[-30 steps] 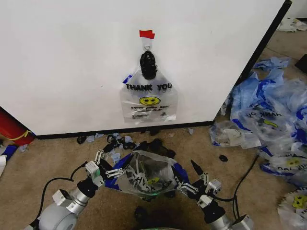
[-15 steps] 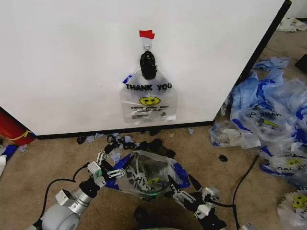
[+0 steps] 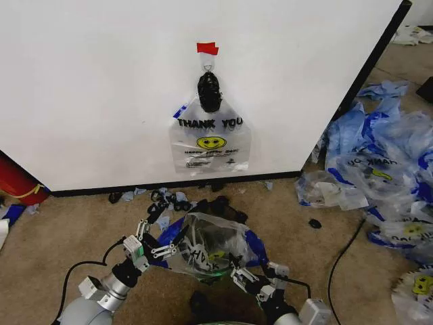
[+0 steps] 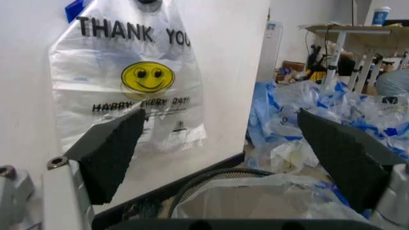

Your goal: Pick up the garbage bag from the wall and place it over the trash bin.

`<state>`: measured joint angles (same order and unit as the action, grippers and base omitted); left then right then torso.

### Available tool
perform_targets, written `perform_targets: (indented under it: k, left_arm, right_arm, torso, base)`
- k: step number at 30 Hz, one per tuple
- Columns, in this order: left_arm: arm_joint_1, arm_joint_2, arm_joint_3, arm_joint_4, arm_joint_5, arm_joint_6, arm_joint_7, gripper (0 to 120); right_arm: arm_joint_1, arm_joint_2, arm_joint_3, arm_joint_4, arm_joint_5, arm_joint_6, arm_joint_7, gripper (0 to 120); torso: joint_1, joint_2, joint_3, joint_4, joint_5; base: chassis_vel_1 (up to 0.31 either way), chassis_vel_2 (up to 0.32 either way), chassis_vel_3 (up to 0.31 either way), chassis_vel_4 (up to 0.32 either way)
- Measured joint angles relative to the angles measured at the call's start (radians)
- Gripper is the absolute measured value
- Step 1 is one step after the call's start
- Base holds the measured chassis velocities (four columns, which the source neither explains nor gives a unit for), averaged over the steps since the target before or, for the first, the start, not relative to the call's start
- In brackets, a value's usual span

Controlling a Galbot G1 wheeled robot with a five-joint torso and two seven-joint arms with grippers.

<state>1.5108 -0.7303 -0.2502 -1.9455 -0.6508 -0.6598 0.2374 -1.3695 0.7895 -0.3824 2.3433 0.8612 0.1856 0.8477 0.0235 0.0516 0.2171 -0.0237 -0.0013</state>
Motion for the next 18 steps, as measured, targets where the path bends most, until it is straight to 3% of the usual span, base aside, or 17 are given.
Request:
perform_targets:
  k: [12,15,17,18]
  left_arm:
    - [-0.005,-0.008,0.009,0.012,0.0,-0.003,0.002,94]
    - [-0.002,-0.011,0.009,0.016,0.0,-0.007,0.003,94]
    - [0.002,-0.013,0.009,0.019,0.002,-0.01,0.005,94]
    - [0.002,-0.013,0.009,0.019,0.002,-0.01,0.005,94]
  right_arm:
    - [0.108,0.111,-0.078,-0.11,0.011,-0.018,0.065,94]
    - [0.127,0.136,-0.093,-0.134,0.006,-0.023,0.08,88]
    - [0.138,0.157,-0.106,-0.149,-0.003,-0.028,0.095,73]
    - [0.138,0.157,-0.106,-0.149,-0.003,-0.028,0.095,73]
  torso:
    - [0.0,0.0,0.0,0.0001,0.0003]
    - [0.0,0.0,0.0,0.0001,0.0]
    - [0.0,0.0,0.0,0.0002,0.0001]
    - [0.0,0.0,0.0,0.0002,0.0001]
  base:
    - [0.0,0.0,0.0,0.0]
    - [0.0,0.0,0.0,0.0]
    - [0.0,0.0,0.0,0.0]
    - [0.0,0.0,0.0,0.0]
